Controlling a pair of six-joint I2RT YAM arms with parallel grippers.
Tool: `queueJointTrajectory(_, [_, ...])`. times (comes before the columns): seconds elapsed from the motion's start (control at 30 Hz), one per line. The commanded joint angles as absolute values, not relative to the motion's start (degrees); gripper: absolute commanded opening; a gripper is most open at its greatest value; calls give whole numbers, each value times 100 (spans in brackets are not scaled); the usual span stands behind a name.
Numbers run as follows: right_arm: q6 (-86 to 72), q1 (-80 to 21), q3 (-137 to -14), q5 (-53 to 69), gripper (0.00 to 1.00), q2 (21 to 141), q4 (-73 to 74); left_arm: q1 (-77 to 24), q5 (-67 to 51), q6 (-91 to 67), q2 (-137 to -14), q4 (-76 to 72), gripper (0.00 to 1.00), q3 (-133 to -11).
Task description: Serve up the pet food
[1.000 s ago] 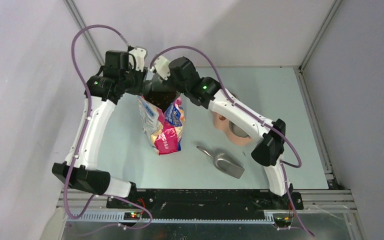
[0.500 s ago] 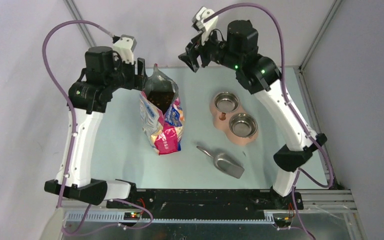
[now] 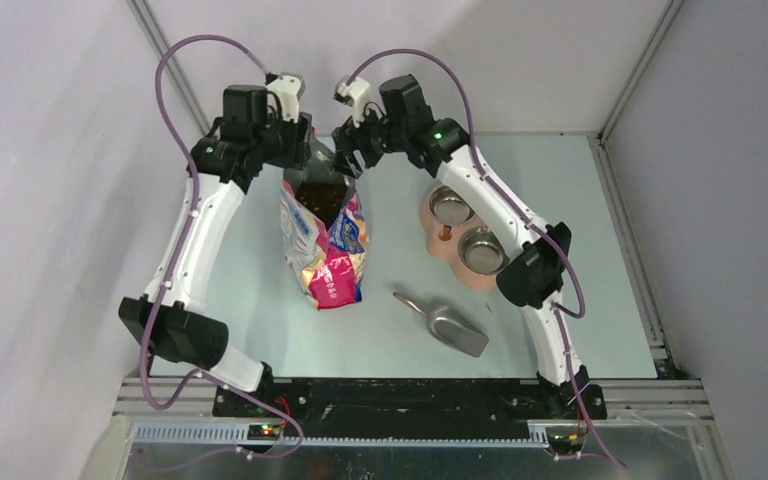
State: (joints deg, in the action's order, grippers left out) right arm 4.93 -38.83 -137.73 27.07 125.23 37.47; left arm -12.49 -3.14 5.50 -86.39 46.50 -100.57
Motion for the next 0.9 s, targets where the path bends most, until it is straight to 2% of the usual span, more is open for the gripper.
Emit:
queueJointTrajectory(0.0, [454, -4004, -14229, 2265, 70, 12484, 3355, -1265, -173, 622, -8921, 4205, 56, -10346])
queueJointTrajectory(0.13, [415, -3978, -14336, 2136, 60, 12700, 3263, -1267, -89, 619, -9259, 4179, 47, -10578])
queueJointTrajectory(0.3, [575, -4114, -14376, 1535, 50, 12868, 3187, -1257, 146, 746, -9496, 4263, 29, -10794])
queueJointTrajectory(0.43, [696, -4248, -14389, 966, 48, 12979, 3071, -1262, 110, 758, -9457, 4299, 22, -10804])
queueJointTrajectory(0.87, [472, -4278, -14360, 1414, 49, 12899, 3181, -1266, 68, 633, -9346, 4294, 9, -10738])
